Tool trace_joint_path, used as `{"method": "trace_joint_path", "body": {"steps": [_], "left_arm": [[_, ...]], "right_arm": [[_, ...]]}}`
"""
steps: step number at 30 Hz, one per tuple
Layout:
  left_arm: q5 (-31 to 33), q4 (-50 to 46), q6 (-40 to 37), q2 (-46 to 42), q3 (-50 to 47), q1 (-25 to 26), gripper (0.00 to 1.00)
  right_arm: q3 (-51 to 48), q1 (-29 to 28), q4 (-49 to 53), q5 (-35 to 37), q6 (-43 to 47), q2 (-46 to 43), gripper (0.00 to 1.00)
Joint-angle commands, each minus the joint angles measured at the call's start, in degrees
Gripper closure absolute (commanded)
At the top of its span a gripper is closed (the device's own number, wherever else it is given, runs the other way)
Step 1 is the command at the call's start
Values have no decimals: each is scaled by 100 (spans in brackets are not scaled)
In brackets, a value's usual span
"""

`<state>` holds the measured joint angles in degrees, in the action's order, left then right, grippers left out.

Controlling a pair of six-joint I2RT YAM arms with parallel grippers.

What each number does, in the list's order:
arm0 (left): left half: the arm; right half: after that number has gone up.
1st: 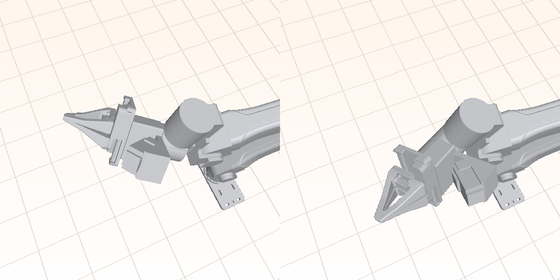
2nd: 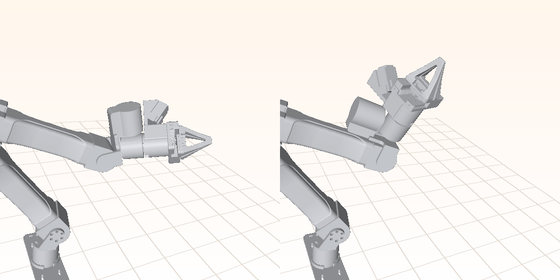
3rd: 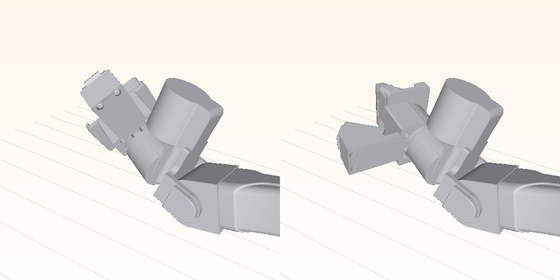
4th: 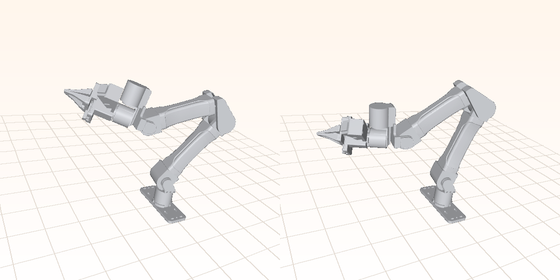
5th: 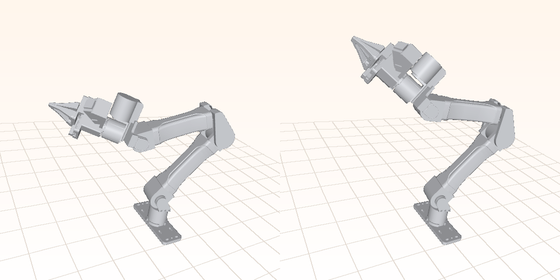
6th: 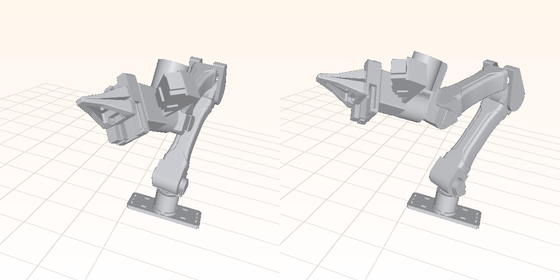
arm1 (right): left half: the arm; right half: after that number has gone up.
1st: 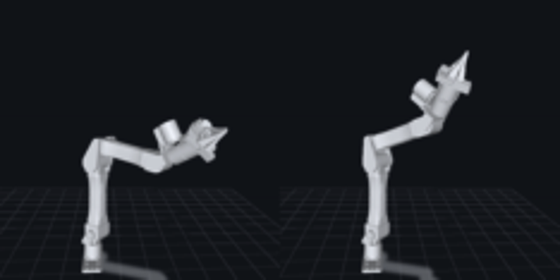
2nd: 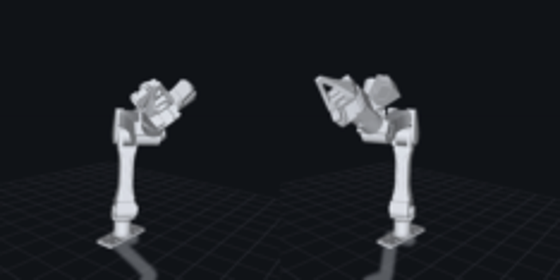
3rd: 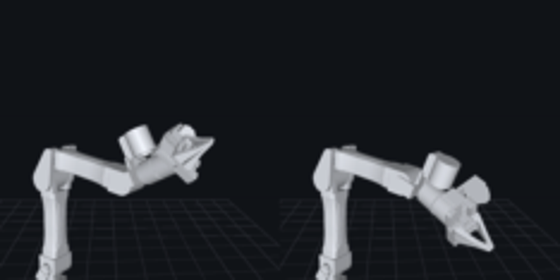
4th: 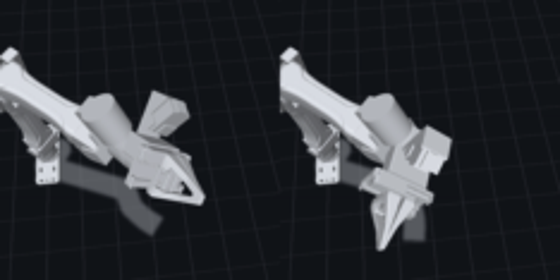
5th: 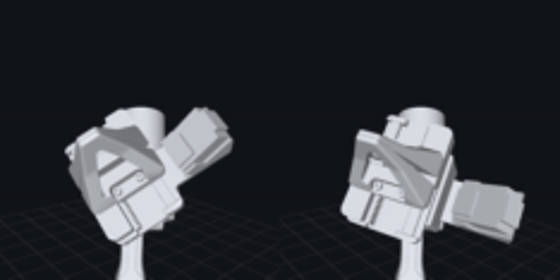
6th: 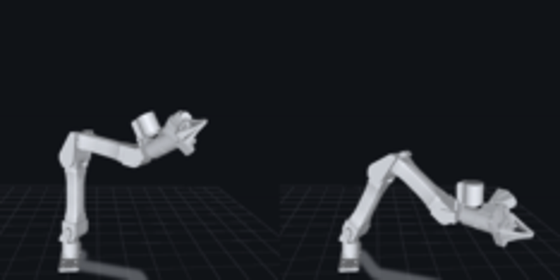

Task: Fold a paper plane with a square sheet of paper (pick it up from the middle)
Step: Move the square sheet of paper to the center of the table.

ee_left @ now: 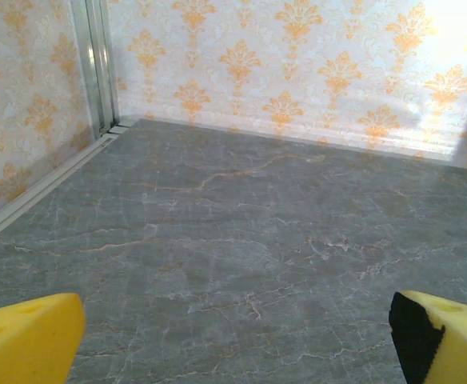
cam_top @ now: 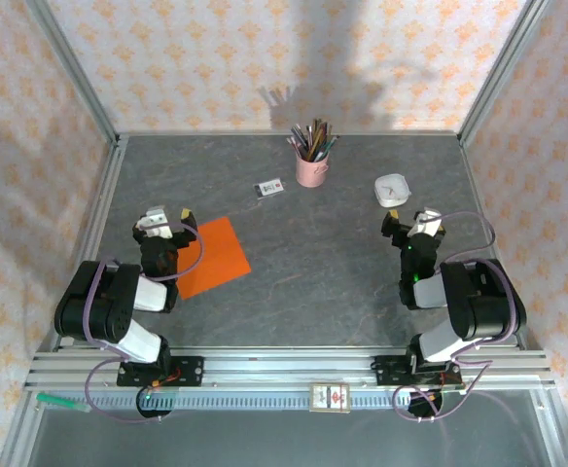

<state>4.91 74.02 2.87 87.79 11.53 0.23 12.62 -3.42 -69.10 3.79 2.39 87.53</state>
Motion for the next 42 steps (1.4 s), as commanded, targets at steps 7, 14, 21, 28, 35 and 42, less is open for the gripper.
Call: {"method": "trace_joint_path", "body": {"steps": [7,14,21,28,35,42], "left_arm": [[-42,152,-112,7,78,-41,1],[-42,148,-114,10,78,-43,1],[-43,148,-112,6,78,-41,1],[-50,144,-112,10,82,-45,1],[-47,139,-112,10,78,-44,1],[487,-1221,141,-1150,250,-14,1]], "right_arm": [[48,34,-192,-19,-29,-37,0],[48,30,-192,-19,-37,-42,0],[48,34,-193,-19,-36,-36,0],[61,36,-174,-19,-37,-34,0],[57,34,-174,-23,-34,-42,0],[1004,50,2393,823,-663,-1359,0]]}}
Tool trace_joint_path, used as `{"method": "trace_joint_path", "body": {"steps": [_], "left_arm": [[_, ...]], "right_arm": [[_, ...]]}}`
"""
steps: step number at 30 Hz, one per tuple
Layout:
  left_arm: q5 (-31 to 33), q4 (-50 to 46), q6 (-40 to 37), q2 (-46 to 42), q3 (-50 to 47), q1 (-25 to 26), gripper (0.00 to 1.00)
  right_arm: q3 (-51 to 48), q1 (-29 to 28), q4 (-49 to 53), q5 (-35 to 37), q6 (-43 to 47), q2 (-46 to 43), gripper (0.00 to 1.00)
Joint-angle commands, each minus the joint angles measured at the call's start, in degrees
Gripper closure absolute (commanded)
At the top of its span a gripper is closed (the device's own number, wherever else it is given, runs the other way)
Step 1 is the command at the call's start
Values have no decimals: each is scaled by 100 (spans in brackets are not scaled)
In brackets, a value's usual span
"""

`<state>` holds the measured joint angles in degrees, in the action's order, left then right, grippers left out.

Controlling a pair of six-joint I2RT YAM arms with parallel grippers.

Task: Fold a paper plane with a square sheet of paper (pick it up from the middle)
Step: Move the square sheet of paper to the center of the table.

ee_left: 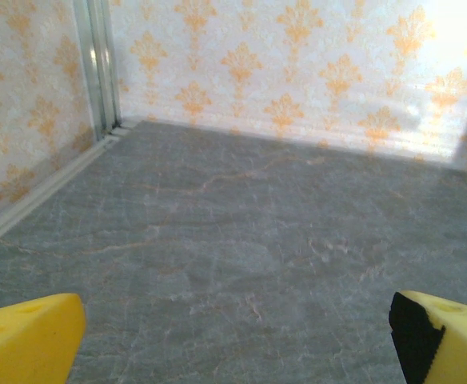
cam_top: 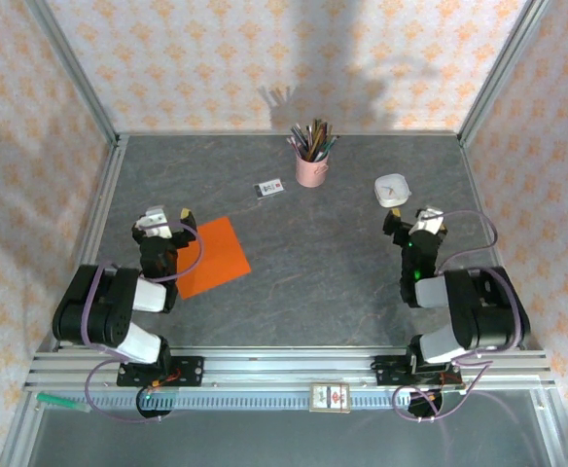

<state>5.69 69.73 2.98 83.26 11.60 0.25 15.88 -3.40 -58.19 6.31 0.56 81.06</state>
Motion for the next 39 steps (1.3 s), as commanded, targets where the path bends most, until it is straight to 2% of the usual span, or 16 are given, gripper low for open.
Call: {"method": "trace_joint_path", "body": {"steps": [1,3,6,8,10,12,16,20,26,29,35,39], "left_arm": [[787,-1740,593,-1011,552,-17,1],[1414,-3400,1649,-1353,1162,-25,1],[1019,-5187,2514,-1626,1836,-8,1],[637,-6083,2959,-1829,2106,92,1],[457,-6835,3224,-2068,2298,362,1],[433,-7431,3256,-2210,2447,660,1],[286,-8624,3125,-2201,2787,824,1],[400,-9108,2918,-2072,3014,851,1],[15,-9142,2701,-1714,3251,1068,1],[16,-9263,2655,-1438,3407,1237,1],[-321,-9585,2963,-847,3612,1383,1],[-206,-9701,3395,-581,3639,1602,1]], "right_arm": [[876,50,1706,656,-642,-984,0],[1294,50,2602,802,-1149,-1434,0],[1798,50,3901,595,-1780,-1830,0],[1886,28,4268,193,-2013,-2101,0],[1935,-148,4531,-13,-2198,-2353,0],[2060,-558,4801,117,-2276,-2437,0],[2828,-1489,5764,118,-2221,-1788,0],[3568,-1867,6572,-237,-2288,-924,0],[3740,-1987,6891,-542,-1992,-697,0],[3890,-2058,7113,-611,-1858,-559,0],[4252,-2156,7391,-1015,-1679,-279,0],[4143,-2183,7228,-1215,-1678,-273,0]]}}
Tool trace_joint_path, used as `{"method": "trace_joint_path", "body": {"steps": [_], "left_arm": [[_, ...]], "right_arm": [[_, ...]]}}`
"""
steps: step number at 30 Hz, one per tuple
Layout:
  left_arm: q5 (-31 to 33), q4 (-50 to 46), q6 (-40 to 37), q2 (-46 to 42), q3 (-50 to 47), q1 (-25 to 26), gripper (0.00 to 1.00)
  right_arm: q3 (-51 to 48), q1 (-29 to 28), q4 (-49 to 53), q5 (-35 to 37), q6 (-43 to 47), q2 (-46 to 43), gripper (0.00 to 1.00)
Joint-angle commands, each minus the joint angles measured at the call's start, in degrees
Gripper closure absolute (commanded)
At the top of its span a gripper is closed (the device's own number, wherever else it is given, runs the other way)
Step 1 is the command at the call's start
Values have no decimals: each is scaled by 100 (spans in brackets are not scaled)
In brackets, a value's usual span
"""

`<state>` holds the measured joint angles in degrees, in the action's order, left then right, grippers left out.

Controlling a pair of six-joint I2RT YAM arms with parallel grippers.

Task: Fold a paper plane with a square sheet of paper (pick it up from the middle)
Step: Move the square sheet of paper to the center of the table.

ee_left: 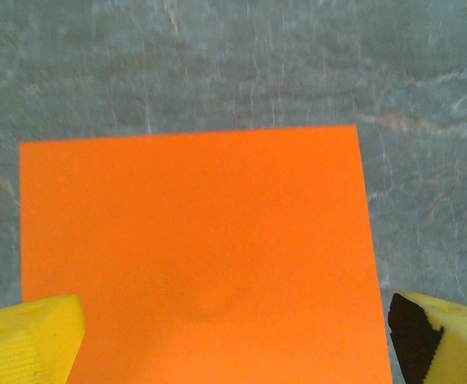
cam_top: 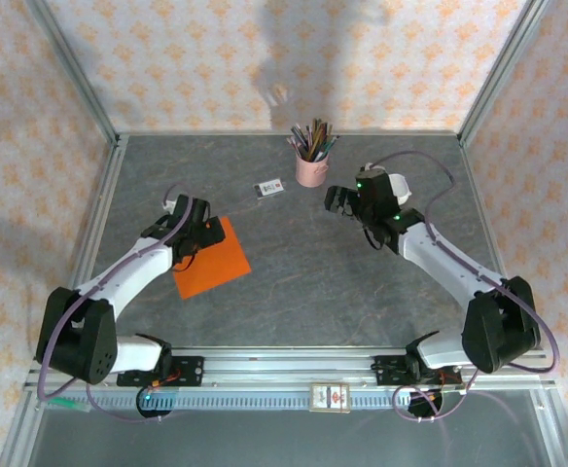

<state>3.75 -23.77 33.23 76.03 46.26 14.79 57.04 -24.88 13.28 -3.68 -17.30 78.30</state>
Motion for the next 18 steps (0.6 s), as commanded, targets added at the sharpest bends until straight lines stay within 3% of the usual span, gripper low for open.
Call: {"method": "trace_joint_path", "body": {"steps": [1,7,18], "left_arm": [[53,-373,454,229,182,190,1],[596,-520,787,904,385,195,1],[409,-261,715,1909,591,109,1]], "right_arm": [[-26,-34,26,-262,97,2,0],[-192,-35,-112,-396,243,-38,0],[-344,-34,-155,-304,532,-166,1]]}}
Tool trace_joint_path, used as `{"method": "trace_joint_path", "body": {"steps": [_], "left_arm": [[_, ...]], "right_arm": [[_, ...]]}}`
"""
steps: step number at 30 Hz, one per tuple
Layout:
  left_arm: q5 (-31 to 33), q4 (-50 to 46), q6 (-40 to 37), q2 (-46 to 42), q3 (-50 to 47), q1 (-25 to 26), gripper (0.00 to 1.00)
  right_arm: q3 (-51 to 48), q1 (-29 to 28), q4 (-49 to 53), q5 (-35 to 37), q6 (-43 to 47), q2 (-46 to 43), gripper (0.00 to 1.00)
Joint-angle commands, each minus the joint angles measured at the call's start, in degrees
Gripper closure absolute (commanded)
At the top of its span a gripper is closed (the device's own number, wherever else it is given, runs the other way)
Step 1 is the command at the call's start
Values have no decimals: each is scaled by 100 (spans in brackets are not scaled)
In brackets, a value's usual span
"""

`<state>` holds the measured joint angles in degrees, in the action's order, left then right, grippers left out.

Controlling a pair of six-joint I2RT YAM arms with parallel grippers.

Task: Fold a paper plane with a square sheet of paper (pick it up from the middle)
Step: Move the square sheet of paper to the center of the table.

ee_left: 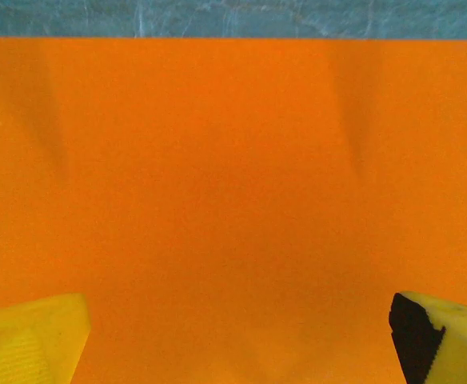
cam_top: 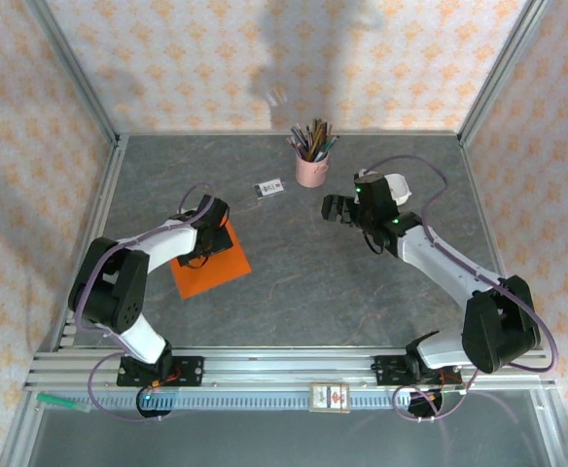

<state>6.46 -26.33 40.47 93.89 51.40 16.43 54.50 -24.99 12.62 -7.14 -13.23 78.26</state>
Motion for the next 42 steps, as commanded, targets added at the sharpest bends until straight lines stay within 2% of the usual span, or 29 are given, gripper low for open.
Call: {"method": "trace_joint_path", "body": {"steps": [1,12,19,23,32,35,42], "left_arm": [[69,80,-29,189,51,-48,1],[-562,604,-653,490,61,445,1],[-968,517,-1564,822,511,1382,0],[-921,414,-1852,735,647,1896,1],[-650,156,-1302,141,664,1943,1],[-862,133,-1383,147,591,1943,1],[-840,-329,-1669,547,955,1943,1]], "right_arm": [[-104,-23,-86,30,121,-169,0],[-168,-14,111,331,87,-377,0],[-78,12,317,478,9,-441,0],[-166,12,415,583,-104,-601,0],[-295,12,447,374,-323,-746,0],[-235,10,508,414,-280,-685,0],[-264,12,435,391,-308,-658,0]]}}
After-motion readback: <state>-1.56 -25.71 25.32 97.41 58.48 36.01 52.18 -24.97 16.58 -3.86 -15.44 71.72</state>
